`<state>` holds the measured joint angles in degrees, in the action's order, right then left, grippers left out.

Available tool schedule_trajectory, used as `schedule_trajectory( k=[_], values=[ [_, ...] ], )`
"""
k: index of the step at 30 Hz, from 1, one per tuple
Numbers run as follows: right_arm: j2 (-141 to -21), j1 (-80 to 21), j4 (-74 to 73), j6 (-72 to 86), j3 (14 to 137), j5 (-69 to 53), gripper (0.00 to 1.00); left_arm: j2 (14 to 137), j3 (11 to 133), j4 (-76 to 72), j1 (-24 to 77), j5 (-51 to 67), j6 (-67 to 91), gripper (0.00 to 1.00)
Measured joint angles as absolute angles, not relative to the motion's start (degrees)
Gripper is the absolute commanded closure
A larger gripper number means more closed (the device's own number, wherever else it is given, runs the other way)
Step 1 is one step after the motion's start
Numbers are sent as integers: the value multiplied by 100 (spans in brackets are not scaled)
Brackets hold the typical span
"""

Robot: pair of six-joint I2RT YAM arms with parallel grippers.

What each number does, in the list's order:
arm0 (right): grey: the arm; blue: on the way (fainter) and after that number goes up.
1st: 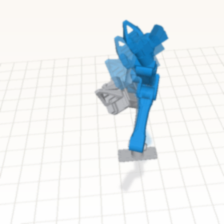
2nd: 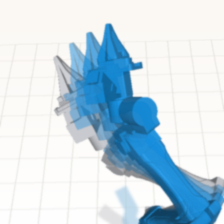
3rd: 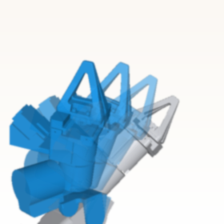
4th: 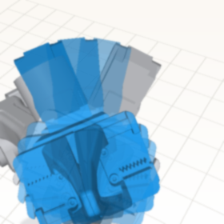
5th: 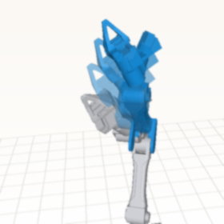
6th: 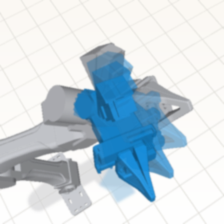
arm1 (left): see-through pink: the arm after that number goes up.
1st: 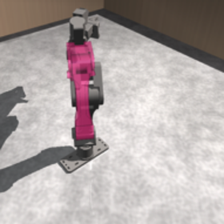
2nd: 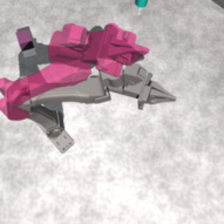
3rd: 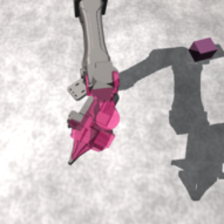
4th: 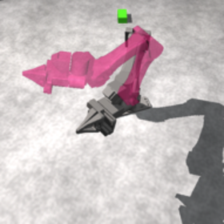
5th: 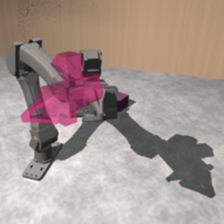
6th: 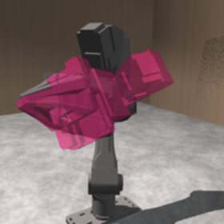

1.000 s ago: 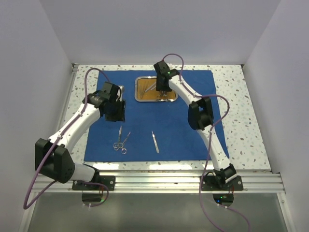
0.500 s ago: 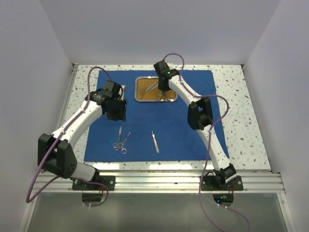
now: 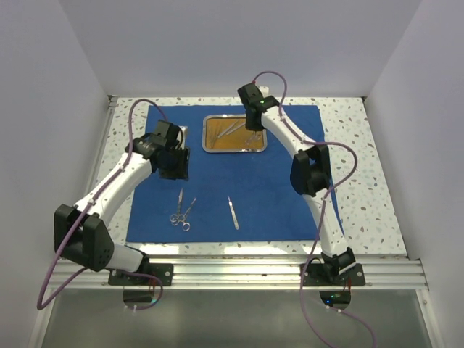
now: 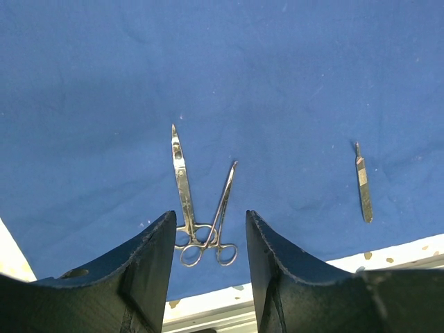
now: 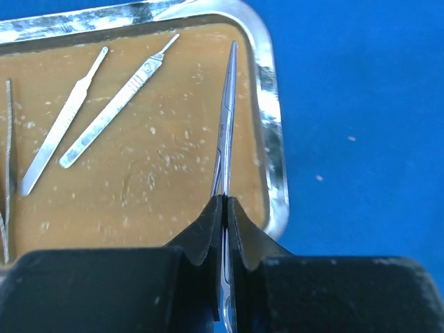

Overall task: Open and lay out the surgical kit
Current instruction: Pick up the medical item from the container, then place the medical item in the surgical kit.

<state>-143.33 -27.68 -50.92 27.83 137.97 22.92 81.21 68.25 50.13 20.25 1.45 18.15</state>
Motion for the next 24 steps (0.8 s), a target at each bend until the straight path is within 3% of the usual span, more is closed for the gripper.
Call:
schedule_trajectory(
  k=[12, 15, 19, 24],
  values=[
    [-12184, -2947, -5026, 3242, 11692, 1706, 100, 7909, 6825, 4836, 2025, -49, 1817, 49],
    [-11917, -3389, -4814, 3531, 11301, 1319, 100, 7819, 6851, 4777, 2025, -311, 1824, 43],
    [-11878, -4333, -4368, 4202, 10853, 633, 100, 7811, 7118, 4759, 1970, -744, 1839, 23],
    [-11985, -5135, -4217, 4923, 10689, 12, 100, 7738, 7537, 4652, 1623, -1232, 1859, 17]
  ],
)
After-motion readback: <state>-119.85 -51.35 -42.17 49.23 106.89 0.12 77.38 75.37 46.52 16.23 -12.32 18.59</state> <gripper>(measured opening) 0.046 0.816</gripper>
